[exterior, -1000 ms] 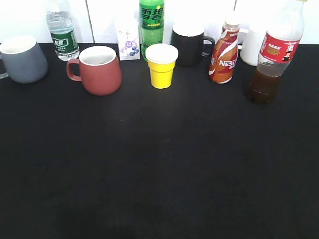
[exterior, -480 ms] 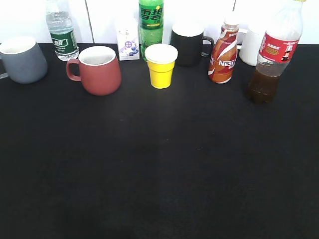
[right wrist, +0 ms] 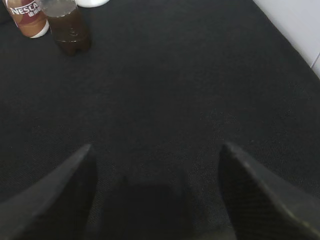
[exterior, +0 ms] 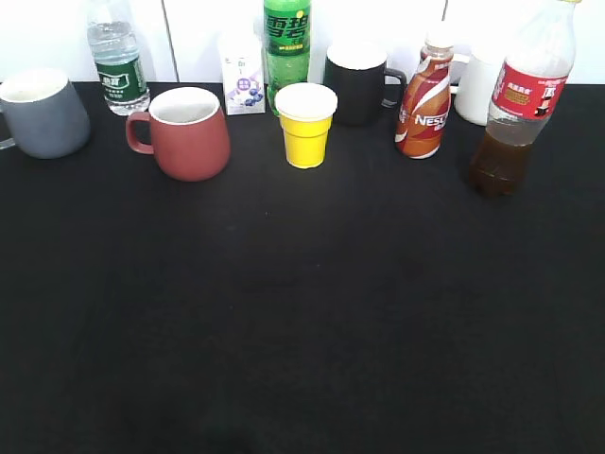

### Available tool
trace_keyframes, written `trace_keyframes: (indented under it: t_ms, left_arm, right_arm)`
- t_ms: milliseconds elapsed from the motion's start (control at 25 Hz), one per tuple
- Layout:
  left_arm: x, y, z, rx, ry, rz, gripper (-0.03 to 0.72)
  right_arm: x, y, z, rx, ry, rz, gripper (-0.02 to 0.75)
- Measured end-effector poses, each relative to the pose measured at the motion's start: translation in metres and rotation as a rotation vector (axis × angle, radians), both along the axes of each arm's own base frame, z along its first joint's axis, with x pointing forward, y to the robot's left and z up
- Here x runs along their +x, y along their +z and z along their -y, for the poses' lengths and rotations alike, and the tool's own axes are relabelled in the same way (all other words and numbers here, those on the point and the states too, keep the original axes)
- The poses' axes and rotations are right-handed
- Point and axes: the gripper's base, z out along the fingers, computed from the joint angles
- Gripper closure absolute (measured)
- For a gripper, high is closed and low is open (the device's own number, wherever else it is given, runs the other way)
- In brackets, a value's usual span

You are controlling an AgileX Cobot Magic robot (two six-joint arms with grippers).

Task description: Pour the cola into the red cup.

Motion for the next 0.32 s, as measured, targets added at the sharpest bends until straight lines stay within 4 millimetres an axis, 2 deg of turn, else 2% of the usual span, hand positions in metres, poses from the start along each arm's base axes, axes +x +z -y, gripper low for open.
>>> trace_keyframes:
  t_ms: [320]
  left_arm:
    - [0.0000, 0.0000, 0.0000, 0.000, 0.000, 0.000, 0.455]
  right_arm:
    - [0.0000, 0.0000, 0.0000, 0.000, 0.000, 0.000, 0.164]
